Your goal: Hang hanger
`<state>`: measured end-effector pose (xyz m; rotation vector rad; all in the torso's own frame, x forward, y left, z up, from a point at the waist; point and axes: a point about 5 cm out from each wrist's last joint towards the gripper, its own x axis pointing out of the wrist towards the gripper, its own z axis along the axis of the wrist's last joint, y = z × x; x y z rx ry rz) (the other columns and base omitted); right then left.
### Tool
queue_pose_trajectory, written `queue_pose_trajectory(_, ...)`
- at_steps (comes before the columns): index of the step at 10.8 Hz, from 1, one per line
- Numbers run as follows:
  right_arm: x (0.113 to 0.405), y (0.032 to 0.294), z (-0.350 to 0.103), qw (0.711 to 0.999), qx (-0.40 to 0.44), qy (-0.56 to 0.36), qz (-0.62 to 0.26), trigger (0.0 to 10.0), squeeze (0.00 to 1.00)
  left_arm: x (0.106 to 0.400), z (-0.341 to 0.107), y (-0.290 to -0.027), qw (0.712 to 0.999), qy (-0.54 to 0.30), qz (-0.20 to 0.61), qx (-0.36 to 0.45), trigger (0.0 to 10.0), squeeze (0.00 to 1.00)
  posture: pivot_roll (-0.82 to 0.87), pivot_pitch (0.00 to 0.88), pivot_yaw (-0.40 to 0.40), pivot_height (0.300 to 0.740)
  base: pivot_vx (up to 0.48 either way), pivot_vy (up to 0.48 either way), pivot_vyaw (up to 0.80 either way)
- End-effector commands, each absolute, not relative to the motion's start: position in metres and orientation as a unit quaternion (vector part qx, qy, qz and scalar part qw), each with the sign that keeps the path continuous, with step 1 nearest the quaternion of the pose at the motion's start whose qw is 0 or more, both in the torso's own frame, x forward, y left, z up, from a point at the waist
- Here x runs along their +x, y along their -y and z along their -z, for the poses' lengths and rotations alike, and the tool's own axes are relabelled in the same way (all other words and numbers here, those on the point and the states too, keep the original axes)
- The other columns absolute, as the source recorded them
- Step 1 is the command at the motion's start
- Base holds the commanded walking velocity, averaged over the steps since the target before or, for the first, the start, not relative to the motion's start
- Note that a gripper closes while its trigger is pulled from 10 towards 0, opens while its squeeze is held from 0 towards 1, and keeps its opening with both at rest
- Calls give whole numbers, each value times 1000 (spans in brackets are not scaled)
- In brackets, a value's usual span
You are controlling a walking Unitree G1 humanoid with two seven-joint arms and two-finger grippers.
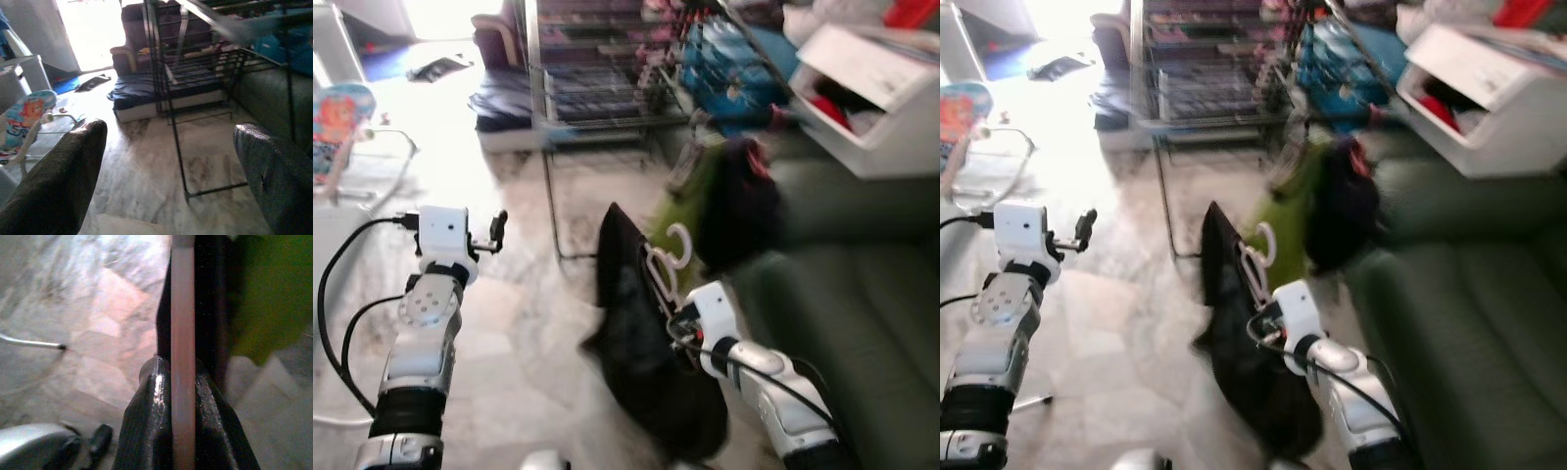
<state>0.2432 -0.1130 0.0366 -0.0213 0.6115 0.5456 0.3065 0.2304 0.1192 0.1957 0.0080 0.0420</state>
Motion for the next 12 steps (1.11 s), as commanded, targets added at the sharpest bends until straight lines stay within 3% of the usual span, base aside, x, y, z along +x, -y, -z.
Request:
queue_pose_trajectory(1, 248, 102, -53, 921, -6, -257, -293, 10000, 0, 307, -121, -236, 994, -5, -31, 100, 10000, 0, -51, 0, -42, 740, 251, 409, 0)
queue_pose_trajectory(5, 275, 127, -66, 967, -10, -199, -156, 10000, 0, 303, -116, -227, 995, 4, -10, 103, 10000, 0, -49, 0, -43, 740, 62, 103, 0)
queue_pose_trajectory(7, 276, 131, -70, 974, -11, -175, -141, 10000, 0, 289, -106, -229, 995, -10, -10, 95, 10000, 0, -49, 0, -43, 740, 0, 0, 0)
queue_pose_trajectory(9, 270, 134, -65, 976, -12, -175, -131, 10000, 0, 260, -96, -233, 997, -23, -26, 73, 10000, 0, -56, 0, -29, 740, 0, 0, 0)
queue_pose_trajectory(11, 266, 136, -64, 977, -9, -171, -128, 10000, 0, 226, -95, -247, 987, -16, -67, 148, 10000, 0, -34, 0, -33, 740, 0, 0, 0)
queue_pose_trajectory(12, 266, 135, -63, 976, -4, -173, -133, 10000, 0, 219, -93, -246, 989, -29, -58, 133, 10000, 0, -25, 0, -36, 740, 0, 0, 0)
